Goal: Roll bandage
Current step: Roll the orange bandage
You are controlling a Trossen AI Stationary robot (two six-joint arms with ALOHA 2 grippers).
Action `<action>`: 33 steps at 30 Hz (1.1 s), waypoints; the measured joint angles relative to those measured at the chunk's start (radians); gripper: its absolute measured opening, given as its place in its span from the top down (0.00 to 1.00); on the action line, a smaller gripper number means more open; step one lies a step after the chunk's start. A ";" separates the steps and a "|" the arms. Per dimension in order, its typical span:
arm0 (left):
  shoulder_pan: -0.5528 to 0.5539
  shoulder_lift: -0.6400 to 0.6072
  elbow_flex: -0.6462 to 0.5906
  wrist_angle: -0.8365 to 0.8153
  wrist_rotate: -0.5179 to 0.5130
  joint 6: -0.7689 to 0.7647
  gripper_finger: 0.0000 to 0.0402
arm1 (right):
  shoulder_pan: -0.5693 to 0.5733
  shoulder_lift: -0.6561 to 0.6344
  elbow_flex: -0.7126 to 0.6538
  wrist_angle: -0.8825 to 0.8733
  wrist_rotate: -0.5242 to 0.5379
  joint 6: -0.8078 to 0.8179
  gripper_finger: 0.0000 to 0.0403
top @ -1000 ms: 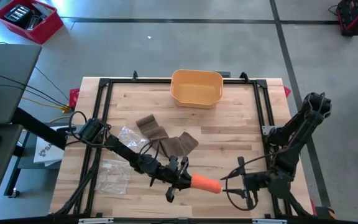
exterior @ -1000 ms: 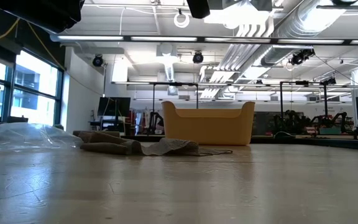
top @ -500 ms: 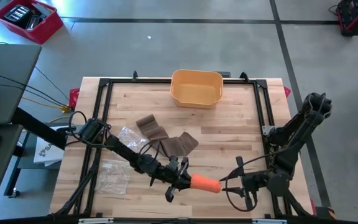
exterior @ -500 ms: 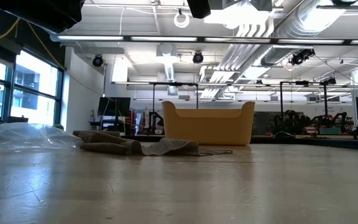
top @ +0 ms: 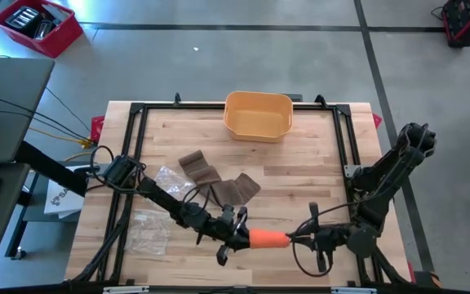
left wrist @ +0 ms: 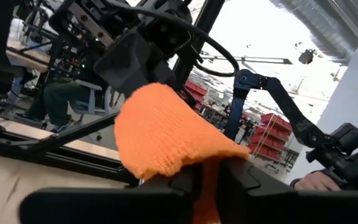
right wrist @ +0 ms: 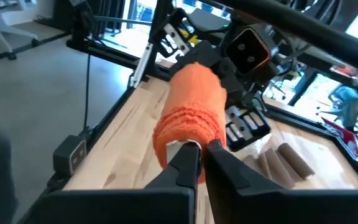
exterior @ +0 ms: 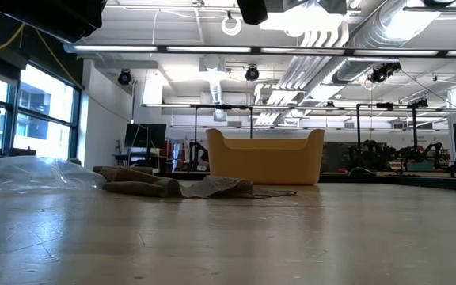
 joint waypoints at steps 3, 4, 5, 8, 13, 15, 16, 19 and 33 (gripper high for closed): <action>0.006 0.000 0.000 -0.020 0.023 -0.004 0.81 | 0.000 0.000 0.000 0.000 0.019 0.039 0.98; 0.008 0.000 0.000 -0.026 0.031 -0.004 0.78 | 0.003 0.000 0.000 0.000 0.020 0.040 0.99; 0.010 0.000 0.000 -0.030 0.040 -0.005 0.76 | 0.007 0.000 0.000 0.000 0.021 0.042 0.99; 0.016 0.000 0.000 -0.065 0.064 -0.021 0.69 | 0.010 0.000 -0.001 -0.011 0.027 0.112 0.99; 0.022 -0.039 -0.059 -0.190 0.040 -0.067 0.64 | 0.009 0.004 -0.050 -0.077 0.046 0.306 1.00; 0.023 -0.066 -0.087 -0.238 0.003 -0.080 0.64 | 0.007 0.004 -0.084 -0.064 0.053 0.386 1.00; 0.022 -0.078 -0.099 -0.261 -0.010 -0.082 0.63 | 0.007 0.004 -0.101 -0.063 0.056 0.423 1.00; 0.020 -0.102 -0.126 -0.308 -0.017 -0.073 0.63 | 0.004 0.006 -0.144 -0.055 0.078 0.520 1.00; 0.003 -0.167 -0.138 -0.695 -0.048 -0.060 0.63 | 0.000 0.006 -0.381 0.052 0.045 0.949 1.00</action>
